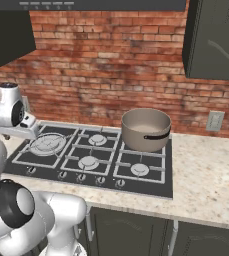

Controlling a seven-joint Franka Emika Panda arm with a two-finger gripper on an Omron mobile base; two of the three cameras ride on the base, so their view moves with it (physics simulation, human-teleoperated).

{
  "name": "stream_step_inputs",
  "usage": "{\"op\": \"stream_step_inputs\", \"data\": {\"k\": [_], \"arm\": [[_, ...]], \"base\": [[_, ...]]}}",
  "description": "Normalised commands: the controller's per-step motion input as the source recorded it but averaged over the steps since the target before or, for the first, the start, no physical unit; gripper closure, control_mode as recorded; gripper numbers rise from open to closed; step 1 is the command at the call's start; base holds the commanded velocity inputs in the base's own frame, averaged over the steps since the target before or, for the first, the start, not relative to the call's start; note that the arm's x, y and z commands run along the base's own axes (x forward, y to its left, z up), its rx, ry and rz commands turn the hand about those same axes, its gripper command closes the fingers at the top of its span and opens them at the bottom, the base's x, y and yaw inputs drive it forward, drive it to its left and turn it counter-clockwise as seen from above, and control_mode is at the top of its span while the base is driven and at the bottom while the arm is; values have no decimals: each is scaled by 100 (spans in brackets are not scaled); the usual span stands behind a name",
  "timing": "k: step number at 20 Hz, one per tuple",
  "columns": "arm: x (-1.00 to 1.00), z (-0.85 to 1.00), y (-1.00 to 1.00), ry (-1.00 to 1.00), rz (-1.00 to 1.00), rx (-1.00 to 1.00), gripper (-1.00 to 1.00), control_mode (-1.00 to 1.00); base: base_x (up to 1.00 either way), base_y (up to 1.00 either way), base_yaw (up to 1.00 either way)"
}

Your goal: Retrieve the frozen meat and place it in the pot on a burner. Then turn the burner on.

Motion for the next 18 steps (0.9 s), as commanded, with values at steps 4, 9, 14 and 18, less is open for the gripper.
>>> {"op": "stream_step_inputs", "data": {"k": [4, 9, 14, 18], "arm": [[-3, 0, 52, 5, 1, 0, -100, -100], [-2, 0, 56, 7, 1, 0, -100, -100], [-2, 0, 53, 6, 0, 0, -100, -100], [-5, 0, 54, 4, 0, 0, -100, -100]], "base": [[0, 0, 0], [0, 0, 0], [0, 0, 0], [0, 0, 0]]}}
